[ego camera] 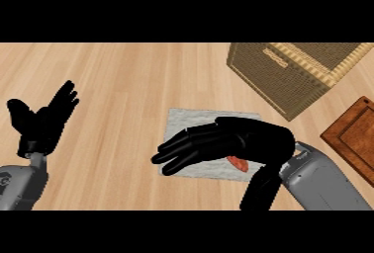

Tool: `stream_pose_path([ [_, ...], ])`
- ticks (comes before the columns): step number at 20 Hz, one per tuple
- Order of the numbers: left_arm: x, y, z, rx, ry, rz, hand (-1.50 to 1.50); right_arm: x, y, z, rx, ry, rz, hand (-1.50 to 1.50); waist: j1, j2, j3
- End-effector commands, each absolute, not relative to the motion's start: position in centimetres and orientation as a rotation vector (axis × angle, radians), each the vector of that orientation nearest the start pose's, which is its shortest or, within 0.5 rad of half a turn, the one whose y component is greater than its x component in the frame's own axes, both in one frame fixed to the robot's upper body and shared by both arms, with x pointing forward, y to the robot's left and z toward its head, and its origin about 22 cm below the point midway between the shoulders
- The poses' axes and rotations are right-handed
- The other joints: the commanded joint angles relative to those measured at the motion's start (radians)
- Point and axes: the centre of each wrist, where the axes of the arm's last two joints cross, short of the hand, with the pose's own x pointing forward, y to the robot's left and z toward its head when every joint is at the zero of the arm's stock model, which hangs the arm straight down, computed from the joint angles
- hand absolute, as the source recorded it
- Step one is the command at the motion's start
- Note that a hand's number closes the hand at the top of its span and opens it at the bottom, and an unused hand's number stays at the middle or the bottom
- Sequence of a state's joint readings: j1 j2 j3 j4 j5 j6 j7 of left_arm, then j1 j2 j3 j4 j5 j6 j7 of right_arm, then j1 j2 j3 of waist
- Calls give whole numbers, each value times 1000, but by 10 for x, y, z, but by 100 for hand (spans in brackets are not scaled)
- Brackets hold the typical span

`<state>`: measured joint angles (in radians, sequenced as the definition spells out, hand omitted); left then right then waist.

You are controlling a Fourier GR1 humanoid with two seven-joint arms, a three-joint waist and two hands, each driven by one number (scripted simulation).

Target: Pick the sweet potato from the placemat and place it in the basket

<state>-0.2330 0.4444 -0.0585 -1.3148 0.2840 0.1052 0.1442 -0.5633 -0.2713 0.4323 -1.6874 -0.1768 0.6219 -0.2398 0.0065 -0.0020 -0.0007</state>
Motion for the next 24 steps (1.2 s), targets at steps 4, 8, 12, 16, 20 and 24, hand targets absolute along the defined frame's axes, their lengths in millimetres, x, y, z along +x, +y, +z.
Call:
stream_pose_path([
  [4, 296, 316, 36, 186, -1377, -72, 0, 314, -155, 259, 309, -1946, 1656, -150, 2, -4, -2],
  [8, 297, 300, 30, 180, -1380, -90, 0, 322, -142, 295, -37, -1861, 1705, -150, 6, -1, -2],
  [12, 307, 304, 35, 191, -1393, -67, 0, 346, -159, 340, -13, -1732, 1791, -150, 4, 6, -1],
  [16, 300, 304, 32, 168, -1386, -90, 0, 367, -147, 327, 72, -1506, 1941, -150, 15, 8, -1],
  [20, 291, 315, 41, 195, -1385, -84, 0, 373, -195, 345, 153, -1459, 1957, -150, 10, 6, 1],
  [24, 287, 318, 33, 183, -1392, -89, 0, 383, -226, 329, 302, -1449, 1889, -150, 10, 7, 2],
])
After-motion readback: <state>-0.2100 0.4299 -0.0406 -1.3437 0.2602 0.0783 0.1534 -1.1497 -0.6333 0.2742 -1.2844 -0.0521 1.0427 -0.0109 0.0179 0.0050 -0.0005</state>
